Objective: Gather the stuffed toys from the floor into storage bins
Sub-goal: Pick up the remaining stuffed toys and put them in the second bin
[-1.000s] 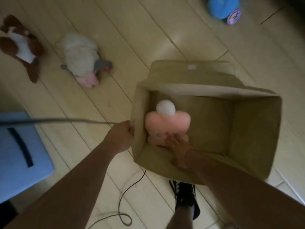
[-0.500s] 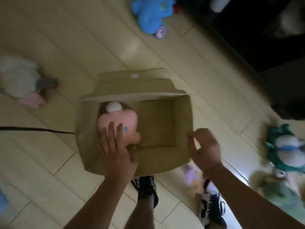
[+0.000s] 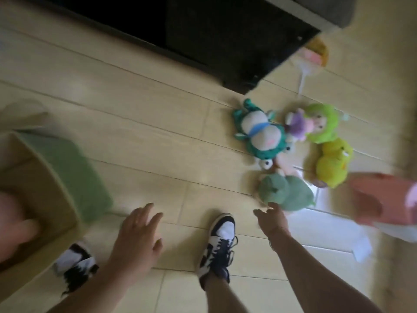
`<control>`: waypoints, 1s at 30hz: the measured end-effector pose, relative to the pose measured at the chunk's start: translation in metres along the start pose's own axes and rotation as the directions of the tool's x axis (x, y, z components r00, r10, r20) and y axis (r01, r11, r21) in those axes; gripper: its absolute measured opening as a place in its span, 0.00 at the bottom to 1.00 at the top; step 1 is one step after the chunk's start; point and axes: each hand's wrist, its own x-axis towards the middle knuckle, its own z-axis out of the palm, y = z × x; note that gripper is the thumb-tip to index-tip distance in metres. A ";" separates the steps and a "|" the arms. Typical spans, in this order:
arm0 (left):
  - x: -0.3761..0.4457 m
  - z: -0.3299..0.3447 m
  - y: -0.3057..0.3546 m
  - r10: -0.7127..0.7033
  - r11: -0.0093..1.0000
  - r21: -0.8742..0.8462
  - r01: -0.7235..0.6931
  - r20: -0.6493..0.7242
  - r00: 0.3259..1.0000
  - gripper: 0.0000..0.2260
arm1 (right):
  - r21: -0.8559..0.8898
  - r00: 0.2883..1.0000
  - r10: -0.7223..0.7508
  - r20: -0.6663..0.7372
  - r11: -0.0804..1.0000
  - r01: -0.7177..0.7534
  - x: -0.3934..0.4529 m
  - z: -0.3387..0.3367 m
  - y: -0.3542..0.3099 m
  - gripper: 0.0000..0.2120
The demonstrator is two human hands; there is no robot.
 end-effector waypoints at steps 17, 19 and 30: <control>0.163 -0.012 0.201 0.330 0.939 0.054 -0.340 0.147 0.933 0.39 | 0.713 0.807 0.391 0.442 0.393 -0.581 0.204 0.011 0.051 0.54; 0.174 -0.017 0.198 0.287 0.956 0.016 -0.293 0.154 0.946 0.40 | 0.746 0.834 0.403 0.377 0.401 -0.531 0.200 0.013 0.069 0.52; 0.104 -0.059 0.263 0.017 0.688 -0.726 -0.006 0.008 1.000 0.47 | 0.157 0.811 -0.379 -0.446 0.859 0.488 -0.005 -0.025 0.049 0.37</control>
